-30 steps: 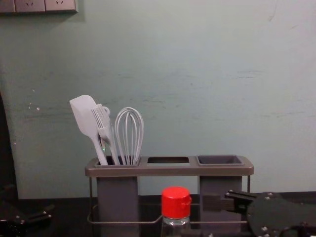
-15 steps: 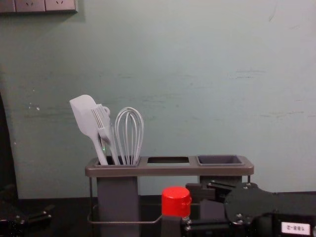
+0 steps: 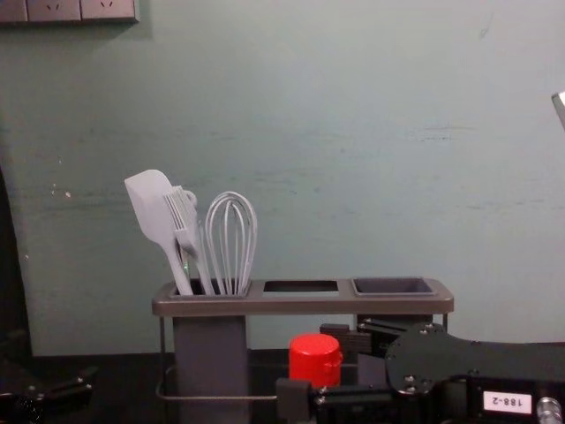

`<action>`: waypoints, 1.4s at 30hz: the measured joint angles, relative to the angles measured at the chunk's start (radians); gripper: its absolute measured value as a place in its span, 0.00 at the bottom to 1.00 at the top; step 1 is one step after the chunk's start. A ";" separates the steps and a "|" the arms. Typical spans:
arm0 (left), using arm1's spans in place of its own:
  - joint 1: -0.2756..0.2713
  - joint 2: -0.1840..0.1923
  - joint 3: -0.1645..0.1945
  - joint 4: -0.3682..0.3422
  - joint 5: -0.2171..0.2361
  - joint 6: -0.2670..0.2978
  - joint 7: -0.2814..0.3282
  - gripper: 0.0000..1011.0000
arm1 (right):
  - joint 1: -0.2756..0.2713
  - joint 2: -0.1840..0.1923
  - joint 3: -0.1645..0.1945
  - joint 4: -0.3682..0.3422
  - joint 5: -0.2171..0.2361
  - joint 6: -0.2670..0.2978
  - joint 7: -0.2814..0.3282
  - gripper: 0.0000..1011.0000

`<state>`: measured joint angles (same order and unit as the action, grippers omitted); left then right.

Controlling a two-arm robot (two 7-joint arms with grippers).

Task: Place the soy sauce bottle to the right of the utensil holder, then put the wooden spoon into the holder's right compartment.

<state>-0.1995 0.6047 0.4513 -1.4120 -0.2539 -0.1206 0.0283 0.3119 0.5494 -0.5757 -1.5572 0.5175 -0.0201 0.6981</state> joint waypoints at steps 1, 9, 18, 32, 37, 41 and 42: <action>0.000 0.000 0.000 0.000 0.000 0.000 0.000 0.99 | 0.000 0.000 0.000 -0.001 0.000 0.000 0.000 0.99; 0.000 0.000 0.000 0.000 0.000 0.000 0.000 0.99 | -0.002 0.002 0.001 -0.003 0.000 0.000 -0.001 0.94; 0.000 0.000 0.000 0.000 0.000 0.000 0.000 0.99 | -0.002 0.003 0.002 -0.004 0.000 0.000 -0.002 0.70; 0.000 0.000 0.000 0.000 0.000 0.000 0.000 0.99 | -0.003 0.004 0.002 -0.005 0.000 0.002 -0.002 0.38; 0.000 0.000 0.000 0.000 0.000 0.000 0.000 0.99 | -0.003 0.004 0.002 -0.006 0.000 0.002 -0.002 0.38; 0.000 0.000 0.000 0.000 0.000 0.000 0.000 0.99 | -0.009 0.011 0.010 -0.018 0.009 -0.002 -0.003 0.38; 0.000 0.000 0.000 0.000 0.000 0.000 0.000 0.99 | -0.011 0.013 0.013 -0.022 0.011 -0.002 -0.004 0.38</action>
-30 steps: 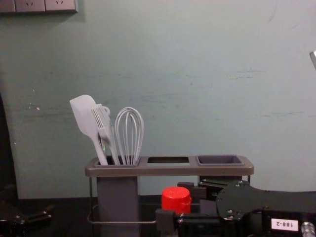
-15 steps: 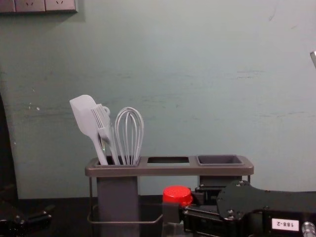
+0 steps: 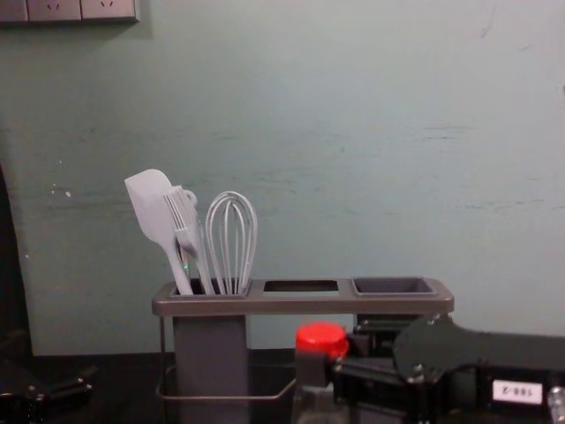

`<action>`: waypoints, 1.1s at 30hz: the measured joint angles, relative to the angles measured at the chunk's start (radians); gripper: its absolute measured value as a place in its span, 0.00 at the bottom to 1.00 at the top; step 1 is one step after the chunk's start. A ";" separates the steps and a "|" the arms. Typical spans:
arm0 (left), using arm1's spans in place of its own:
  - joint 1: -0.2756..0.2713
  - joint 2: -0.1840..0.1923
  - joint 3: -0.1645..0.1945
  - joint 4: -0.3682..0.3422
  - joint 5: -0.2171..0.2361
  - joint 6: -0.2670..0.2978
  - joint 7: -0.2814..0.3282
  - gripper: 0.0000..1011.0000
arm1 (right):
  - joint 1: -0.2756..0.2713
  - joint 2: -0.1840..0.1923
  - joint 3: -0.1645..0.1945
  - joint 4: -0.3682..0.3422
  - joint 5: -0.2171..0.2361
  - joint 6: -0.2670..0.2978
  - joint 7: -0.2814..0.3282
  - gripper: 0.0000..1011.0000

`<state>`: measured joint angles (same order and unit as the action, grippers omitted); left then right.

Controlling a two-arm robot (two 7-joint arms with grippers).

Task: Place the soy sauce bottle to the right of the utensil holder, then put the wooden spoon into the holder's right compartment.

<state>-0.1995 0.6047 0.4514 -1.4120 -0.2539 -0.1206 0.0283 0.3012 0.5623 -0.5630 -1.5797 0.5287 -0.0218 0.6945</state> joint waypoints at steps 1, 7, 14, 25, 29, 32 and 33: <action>0.000 0.000 0.000 0.000 0.000 0.000 0.000 0.99 | -0.003 0.005 0.005 -0.010 0.006 0.000 -0.001 0.38; 0.000 0.000 0.000 0.000 0.000 0.000 0.000 0.99 | -0.020 0.029 0.029 -0.059 0.027 0.009 -0.020 0.38; 0.000 0.000 0.000 0.000 0.000 0.000 0.000 0.99 | -0.067 0.082 0.081 -0.150 0.053 0.017 -0.059 0.38; 0.000 0.000 0.000 0.000 0.000 0.000 0.000 0.99 | -0.194 0.174 0.212 -0.236 0.103 0.002 -0.128 0.38; 0.000 0.000 0.000 0.000 0.000 0.000 0.000 0.99 | -0.234 0.200 0.255 -0.240 0.111 -0.003 -0.146 0.38; 0.000 0.000 0.000 0.000 0.000 0.000 0.000 0.99 | -0.261 0.215 0.293 -0.234 0.112 -0.011 -0.159 0.38; 0.000 0.000 0.000 0.000 0.000 0.000 0.000 0.99 | -0.267 0.217 0.301 -0.231 0.112 -0.013 -0.161 0.38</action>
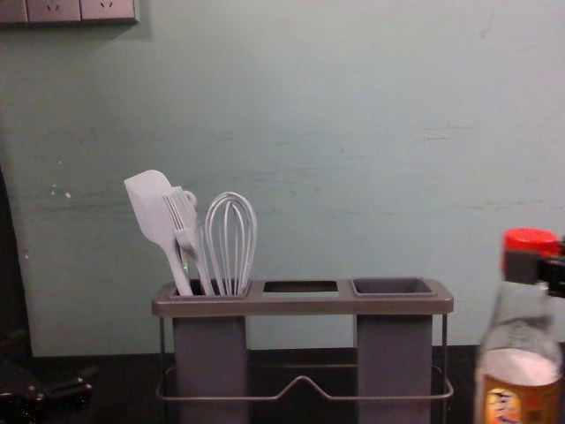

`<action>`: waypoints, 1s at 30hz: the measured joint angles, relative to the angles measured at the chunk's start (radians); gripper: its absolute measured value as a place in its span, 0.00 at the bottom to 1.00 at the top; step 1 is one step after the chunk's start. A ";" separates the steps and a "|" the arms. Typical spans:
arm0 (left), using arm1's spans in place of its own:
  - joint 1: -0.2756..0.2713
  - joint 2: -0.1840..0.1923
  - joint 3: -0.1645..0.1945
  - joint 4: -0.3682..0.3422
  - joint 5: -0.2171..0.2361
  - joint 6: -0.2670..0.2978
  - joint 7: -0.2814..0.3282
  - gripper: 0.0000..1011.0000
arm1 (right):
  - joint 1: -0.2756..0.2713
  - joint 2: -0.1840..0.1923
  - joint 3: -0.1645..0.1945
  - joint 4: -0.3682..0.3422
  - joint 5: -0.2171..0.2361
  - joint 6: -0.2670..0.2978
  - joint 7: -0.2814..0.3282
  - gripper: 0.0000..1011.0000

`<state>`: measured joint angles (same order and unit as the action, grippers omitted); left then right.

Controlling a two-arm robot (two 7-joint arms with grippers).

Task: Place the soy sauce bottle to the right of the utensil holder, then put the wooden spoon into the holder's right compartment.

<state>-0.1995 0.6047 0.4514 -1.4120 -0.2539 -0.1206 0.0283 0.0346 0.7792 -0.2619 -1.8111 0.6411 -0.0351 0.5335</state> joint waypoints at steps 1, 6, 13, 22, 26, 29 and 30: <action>0.000 0.000 0.000 0.000 0.000 0.000 0.000 0.99 | -0.005 0.002 0.008 0.003 0.000 -0.001 -0.003 0.38; 0.000 0.000 0.000 0.000 0.000 0.000 0.000 0.99 | -0.020 -0.001 0.050 0.044 -0.008 -0.007 -0.019 0.38; 0.000 0.000 0.000 0.000 0.000 0.000 0.000 0.99 | 0.009 -0.036 0.058 0.109 -0.037 -0.001 -0.034 0.38; 0.000 0.000 0.000 0.000 0.000 0.000 0.000 0.99 | 0.069 -0.089 0.045 0.176 -0.065 0.007 -0.031 0.38; 0.000 0.000 0.000 0.000 0.000 0.000 0.000 0.99 | 0.108 -0.118 0.029 0.219 -0.078 0.014 -0.028 0.38; 0.000 0.000 0.000 0.000 0.000 0.000 0.000 0.99 | 0.128 -0.132 0.020 0.239 -0.086 0.016 -0.023 0.38; 0.000 0.000 0.000 0.000 0.000 0.000 0.000 0.99 | 0.139 -0.140 0.014 0.251 -0.092 0.017 -0.022 0.38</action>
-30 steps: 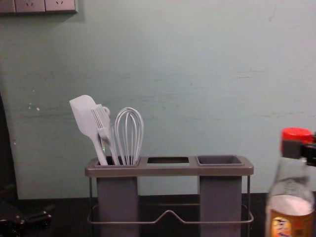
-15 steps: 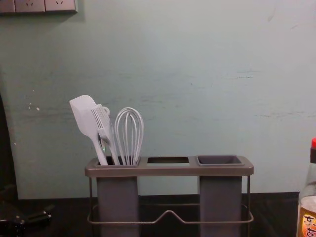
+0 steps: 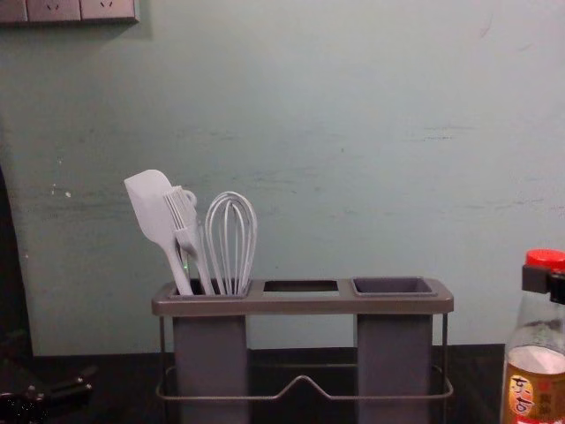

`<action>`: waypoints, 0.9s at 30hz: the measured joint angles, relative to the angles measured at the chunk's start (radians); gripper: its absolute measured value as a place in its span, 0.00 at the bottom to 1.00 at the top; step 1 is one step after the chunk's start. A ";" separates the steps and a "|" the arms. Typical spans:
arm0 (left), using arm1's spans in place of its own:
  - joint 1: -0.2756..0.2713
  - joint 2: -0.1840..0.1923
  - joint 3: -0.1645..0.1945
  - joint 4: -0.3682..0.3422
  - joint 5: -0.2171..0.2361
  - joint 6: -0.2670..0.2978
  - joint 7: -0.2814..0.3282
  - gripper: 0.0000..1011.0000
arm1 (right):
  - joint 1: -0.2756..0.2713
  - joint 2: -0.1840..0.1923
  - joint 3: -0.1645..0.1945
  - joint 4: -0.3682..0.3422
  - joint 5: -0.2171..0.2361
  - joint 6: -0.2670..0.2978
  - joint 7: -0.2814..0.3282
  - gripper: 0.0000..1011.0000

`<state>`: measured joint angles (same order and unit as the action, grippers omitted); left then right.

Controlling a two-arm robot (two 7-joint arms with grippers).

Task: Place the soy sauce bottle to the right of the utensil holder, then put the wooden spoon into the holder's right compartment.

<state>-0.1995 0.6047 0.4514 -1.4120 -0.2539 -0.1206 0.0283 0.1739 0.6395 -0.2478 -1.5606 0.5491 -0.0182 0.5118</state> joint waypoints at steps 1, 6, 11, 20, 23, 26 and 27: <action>0.000 0.000 0.000 0.000 0.000 0.000 0.000 0.99 | 0.012 -0.008 -0.004 0.010 -0.004 0.001 0.001 0.38; 0.000 0.000 0.000 0.000 0.000 0.000 0.000 0.99 | 0.046 -0.030 -0.017 0.045 -0.009 -0.003 0.014 0.38; 0.000 0.000 0.000 0.000 0.000 0.000 0.000 0.99 | 0.075 -0.050 -0.030 0.078 -0.016 -0.015 0.026 0.38; 0.000 0.000 0.000 0.000 0.000 0.000 0.000 0.99 | 0.108 -0.075 -0.047 0.124 -0.033 -0.034 0.038 0.38; 0.000 0.000 0.000 0.000 0.000 0.000 0.000 0.99 | 0.110 -0.079 -0.049 0.129 -0.041 -0.038 0.037 0.38; 0.000 0.000 0.000 0.000 0.000 0.000 0.000 0.99 | 0.111 -0.081 -0.050 0.134 -0.047 -0.042 0.035 0.38; 0.000 0.000 0.000 0.000 0.000 0.000 0.000 0.99 | 0.112 -0.081 -0.051 0.136 -0.048 -0.042 0.035 0.38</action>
<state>-0.1995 0.6047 0.4514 -1.4120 -0.2539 -0.1206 0.0283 0.2859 0.5581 -0.2984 -1.4243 0.5011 -0.0604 0.5470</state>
